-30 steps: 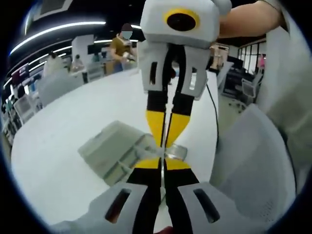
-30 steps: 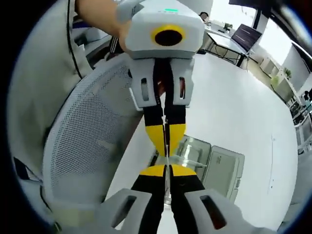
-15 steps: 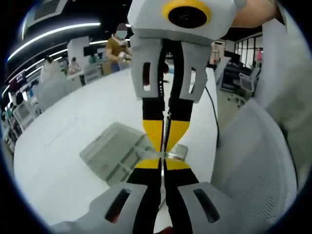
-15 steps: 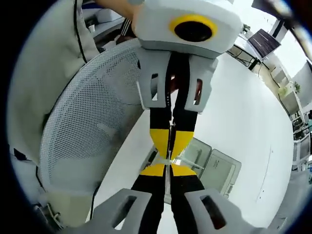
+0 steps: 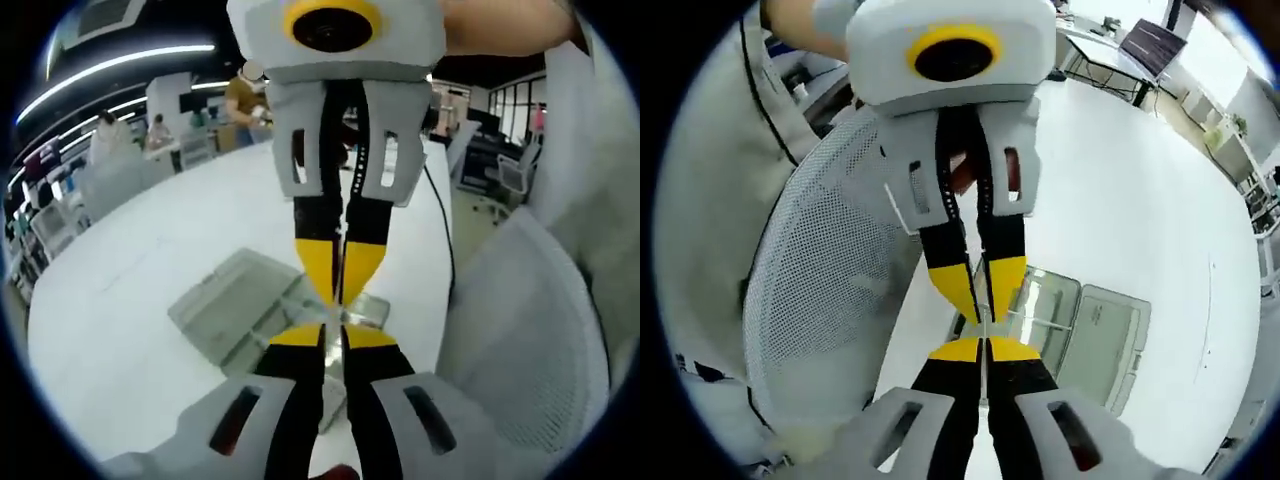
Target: Insert the divider into the dual guide fixture by aligning both edges with the guide slots and pushing it downward to the bottom, including one-sided entry, uneven engagement, binding, and posture correction.
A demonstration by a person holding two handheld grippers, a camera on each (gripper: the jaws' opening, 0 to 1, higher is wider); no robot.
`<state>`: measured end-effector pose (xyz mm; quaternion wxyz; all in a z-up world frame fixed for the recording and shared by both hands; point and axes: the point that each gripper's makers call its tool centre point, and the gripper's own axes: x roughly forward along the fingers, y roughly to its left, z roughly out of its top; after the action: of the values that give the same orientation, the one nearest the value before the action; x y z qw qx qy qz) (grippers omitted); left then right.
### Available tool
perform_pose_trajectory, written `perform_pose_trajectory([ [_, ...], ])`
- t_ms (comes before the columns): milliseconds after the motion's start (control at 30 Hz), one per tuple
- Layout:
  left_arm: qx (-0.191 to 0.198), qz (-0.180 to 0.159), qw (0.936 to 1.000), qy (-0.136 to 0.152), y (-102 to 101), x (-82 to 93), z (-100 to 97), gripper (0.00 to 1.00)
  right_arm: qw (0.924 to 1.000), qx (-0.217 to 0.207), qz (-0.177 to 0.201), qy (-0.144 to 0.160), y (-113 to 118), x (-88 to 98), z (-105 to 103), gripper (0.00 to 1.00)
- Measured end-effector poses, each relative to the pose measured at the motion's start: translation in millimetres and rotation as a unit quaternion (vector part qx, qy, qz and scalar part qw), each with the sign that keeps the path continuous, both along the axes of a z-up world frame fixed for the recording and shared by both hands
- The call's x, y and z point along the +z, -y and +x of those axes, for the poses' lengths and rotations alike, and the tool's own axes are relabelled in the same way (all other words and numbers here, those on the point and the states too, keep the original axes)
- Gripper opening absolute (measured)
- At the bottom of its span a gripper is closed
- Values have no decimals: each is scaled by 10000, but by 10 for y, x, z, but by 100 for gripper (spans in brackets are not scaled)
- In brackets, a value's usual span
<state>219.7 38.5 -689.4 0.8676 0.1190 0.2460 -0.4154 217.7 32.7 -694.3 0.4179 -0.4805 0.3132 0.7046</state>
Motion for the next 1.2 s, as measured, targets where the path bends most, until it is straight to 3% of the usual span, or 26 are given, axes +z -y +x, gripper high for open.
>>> perform_pose_trajectory([
  [133, 142, -15, 9999, -4, -65, 0, -3, 7, 9989, -408, 1, -224, -17, -9, 48, 0],
  [167, 165, -6, 9999, 6, -79, 5, -10, 8, 9972, -636, 22, -397, -33, -13, 47, 0],
  [267, 242, -37, 9997, 22, -118, 16, -18, 9, 9968, -682, 113, -412, -44, -26, 114, 0],
  [300, 263, -27, 9996, 21, -126, 11, -19, 9, 9944, -877, 131, -566, -57, -22, 92, 0],
  [533, 484, -80, 9988, 33, -197, 27, -44, 16, 9853, -1483, 337, -774, -57, -75, 198, 0],
  [833, 880, -265, 9957, -150, -256, 24, -116, 29, 9835, -1599, 540, -655, -49, -95, 237, 0],
  [1200, 1305, -341, 9904, -304, -313, 29, -178, 49, 9892, -1333, 498, -360, -77, -133, 249, 0],
])
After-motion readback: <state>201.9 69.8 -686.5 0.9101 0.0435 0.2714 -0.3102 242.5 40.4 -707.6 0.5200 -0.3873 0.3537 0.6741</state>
